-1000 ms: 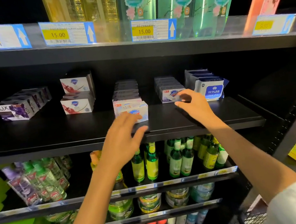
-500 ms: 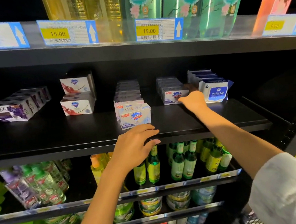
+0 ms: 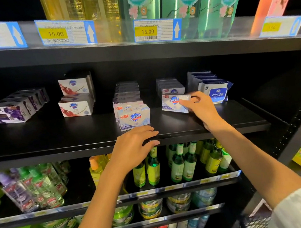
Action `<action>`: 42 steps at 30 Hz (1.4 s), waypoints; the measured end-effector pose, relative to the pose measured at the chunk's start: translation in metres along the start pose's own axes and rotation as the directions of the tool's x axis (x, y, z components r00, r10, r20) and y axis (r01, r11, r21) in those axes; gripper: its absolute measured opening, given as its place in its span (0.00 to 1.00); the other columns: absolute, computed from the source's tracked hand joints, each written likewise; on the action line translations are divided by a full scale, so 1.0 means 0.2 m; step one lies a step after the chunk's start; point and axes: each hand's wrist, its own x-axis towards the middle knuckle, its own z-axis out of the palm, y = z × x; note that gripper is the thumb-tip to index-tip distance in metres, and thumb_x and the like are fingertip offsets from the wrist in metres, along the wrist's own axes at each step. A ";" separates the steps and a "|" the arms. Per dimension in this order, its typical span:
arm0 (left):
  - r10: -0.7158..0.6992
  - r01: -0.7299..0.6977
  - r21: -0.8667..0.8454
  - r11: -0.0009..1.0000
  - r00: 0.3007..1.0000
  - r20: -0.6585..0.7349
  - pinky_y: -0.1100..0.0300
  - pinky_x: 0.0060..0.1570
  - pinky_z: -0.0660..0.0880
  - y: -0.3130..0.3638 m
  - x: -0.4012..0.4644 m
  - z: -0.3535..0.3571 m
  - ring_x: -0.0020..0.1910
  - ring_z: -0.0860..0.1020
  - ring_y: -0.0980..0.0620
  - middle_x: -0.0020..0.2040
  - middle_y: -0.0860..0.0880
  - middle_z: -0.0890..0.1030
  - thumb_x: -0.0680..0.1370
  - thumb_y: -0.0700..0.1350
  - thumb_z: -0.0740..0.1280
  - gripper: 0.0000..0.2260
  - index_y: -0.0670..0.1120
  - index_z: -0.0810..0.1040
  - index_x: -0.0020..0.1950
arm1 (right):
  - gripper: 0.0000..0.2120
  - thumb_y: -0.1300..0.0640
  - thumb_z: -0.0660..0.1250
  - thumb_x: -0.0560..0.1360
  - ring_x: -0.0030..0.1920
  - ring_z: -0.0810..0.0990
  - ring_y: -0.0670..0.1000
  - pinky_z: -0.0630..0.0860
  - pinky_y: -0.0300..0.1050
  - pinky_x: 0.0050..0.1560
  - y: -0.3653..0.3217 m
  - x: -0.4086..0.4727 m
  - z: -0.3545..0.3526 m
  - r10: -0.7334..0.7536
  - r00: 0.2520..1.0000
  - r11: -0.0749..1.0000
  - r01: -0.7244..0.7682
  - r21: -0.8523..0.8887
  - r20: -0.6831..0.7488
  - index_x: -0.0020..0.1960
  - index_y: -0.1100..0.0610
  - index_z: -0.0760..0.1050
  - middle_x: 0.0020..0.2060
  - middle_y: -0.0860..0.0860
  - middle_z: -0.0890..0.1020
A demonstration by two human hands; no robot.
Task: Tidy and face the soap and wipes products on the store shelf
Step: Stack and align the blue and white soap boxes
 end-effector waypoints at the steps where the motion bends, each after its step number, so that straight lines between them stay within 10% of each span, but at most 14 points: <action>1: -0.004 0.004 -0.006 1.000 1.000 0.007 0.53 0.65 0.74 0.00 0.00 0.00 0.72 0.74 0.57 0.72 0.59 0.78 0.81 0.59 0.69 0.18 0.58 0.80 0.70 | 0.17 0.52 0.78 0.76 0.53 0.86 0.47 0.85 0.45 0.49 -0.01 -0.03 -0.02 0.025 0.999 0.997 -0.026 0.070 0.022 0.61 0.56 0.78 0.52 0.51 0.86; 7: -0.034 0.038 -0.095 0.995 0.998 0.044 0.54 0.68 0.75 0.02 0.01 -0.03 0.68 0.76 0.57 0.68 0.58 0.80 0.81 0.58 0.70 0.18 0.55 0.82 0.69 | 0.14 0.57 0.74 0.79 0.58 0.87 0.54 0.86 0.55 0.53 -0.01 -0.13 -0.15 0.054 0.982 0.874 -0.135 0.467 0.183 0.61 0.60 0.77 0.55 0.56 0.88; 14: -0.149 0.145 -0.401 0.904 0.989 0.022 0.63 0.66 0.73 0.22 0.18 -0.02 0.64 0.76 0.60 0.67 0.54 0.80 0.81 0.51 0.73 0.22 0.52 0.77 0.74 | 0.13 0.60 0.71 0.80 0.60 0.86 0.54 0.86 0.53 0.51 0.00 -0.18 -0.20 0.004 0.966 0.858 -0.135 0.495 0.257 0.64 0.59 0.78 0.57 0.56 0.87; 19: -0.344 0.321 -0.697 0.641 0.932 0.113 0.53 0.58 0.83 0.32 0.38 0.02 0.59 0.82 0.52 0.64 0.50 0.80 0.77 0.41 0.77 0.32 0.50 0.67 0.79 | 0.13 0.61 0.70 0.81 0.61 0.85 0.54 0.86 0.49 0.49 -0.01 -0.20 -0.22 -0.024 0.964 0.852 -0.119 0.510 0.266 0.64 0.60 0.78 0.57 0.55 0.87; 26: -0.299 0.362 -0.911 0.197 0.907 0.296 0.43 0.62 0.81 0.26 0.44 0.11 0.60 0.84 0.45 0.60 0.42 0.86 0.79 0.40 0.74 0.18 0.44 0.78 0.68 | 0.17 0.61 0.72 0.80 0.62 0.85 0.55 0.84 0.53 0.59 -0.01 -0.21 -0.22 -0.025 0.959 0.880 -0.112 0.462 0.281 0.67 0.59 0.77 0.57 0.55 0.87; 42: -0.284 0.352 -0.932 0.089 0.906 0.315 0.39 0.65 0.79 0.24 0.45 0.09 0.62 0.84 0.41 0.63 0.42 0.84 0.81 0.39 0.70 0.15 0.41 0.77 0.67 | 0.12 0.53 0.66 0.84 0.62 0.85 0.54 0.84 0.53 0.59 -0.03 -0.22 -0.20 -0.046 0.951 0.884 -0.103 0.456 0.304 0.66 0.55 0.78 0.59 0.52 0.86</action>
